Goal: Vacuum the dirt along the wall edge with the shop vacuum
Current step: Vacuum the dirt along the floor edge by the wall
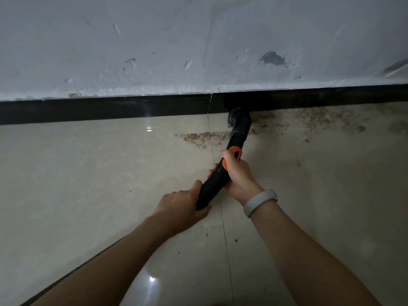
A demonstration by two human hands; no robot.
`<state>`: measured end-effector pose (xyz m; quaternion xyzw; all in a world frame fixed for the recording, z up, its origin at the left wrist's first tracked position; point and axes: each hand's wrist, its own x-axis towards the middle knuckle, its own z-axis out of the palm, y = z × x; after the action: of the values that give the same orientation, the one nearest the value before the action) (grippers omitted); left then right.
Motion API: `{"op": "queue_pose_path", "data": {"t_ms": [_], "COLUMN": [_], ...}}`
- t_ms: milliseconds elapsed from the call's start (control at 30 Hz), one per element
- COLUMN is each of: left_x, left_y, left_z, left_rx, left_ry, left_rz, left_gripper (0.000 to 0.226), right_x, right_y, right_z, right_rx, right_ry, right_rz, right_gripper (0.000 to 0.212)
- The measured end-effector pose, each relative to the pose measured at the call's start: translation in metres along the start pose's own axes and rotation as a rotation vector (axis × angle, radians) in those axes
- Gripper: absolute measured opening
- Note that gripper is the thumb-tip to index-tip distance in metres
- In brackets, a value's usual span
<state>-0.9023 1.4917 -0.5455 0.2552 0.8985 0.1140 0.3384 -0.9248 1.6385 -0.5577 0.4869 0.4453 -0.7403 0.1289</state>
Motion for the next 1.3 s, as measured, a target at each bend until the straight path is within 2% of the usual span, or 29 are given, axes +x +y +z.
{"op": "queue_pose_path", "data": {"t_ms": [233,433,700,867,1000,1100,1300], "left_x": [0.014,-0.001,-0.064,-0.095,-0.118,-0.134,-0.156], "left_y": [0.012,-0.010,-0.068,-0.094,-0.103,-0.108,-0.130], "left_z": [0.004,0.003,0.019,0.015,0.016,0.022,0.024], "left_rx": [-0.027,-0.095,-0.224,-0.268,-0.248,-0.222,-0.501], "left_ry": [0.027,0.102,0.189,0.276,0.391,0.473,0.577], "left_rz": [0.029,-0.056,-0.385,-0.496,-0.643,-0.743,-0.803], "left_gripper": [0.037,0.031,0.020,0.018,0.021,0.030,0.031], "right_x": [0.005,0.000,-0.028,-0.039,-0.047,-0.055,-0.072], "right_y": [-0.010,0.002,0.052,0.071,0.088,0.102,0.122], "right_z": [-0.012,0.013,0.086,0.127,0.160,0.183,0.227], "right_rx": [0.011,0.030,-0.112,-0.195,-0.337,-0.464,-0.736], "right_ry": [0.071,0.048,-0.139,-0.226,-0.279,-0.352,-0.490], "right_rz": [-0.032,-0.025,0.075,0.101,0.100,0.075,-0.021], "right_gripper": [0.012,0.011,0.014,0.026,0.038,0.043,0.054]}}
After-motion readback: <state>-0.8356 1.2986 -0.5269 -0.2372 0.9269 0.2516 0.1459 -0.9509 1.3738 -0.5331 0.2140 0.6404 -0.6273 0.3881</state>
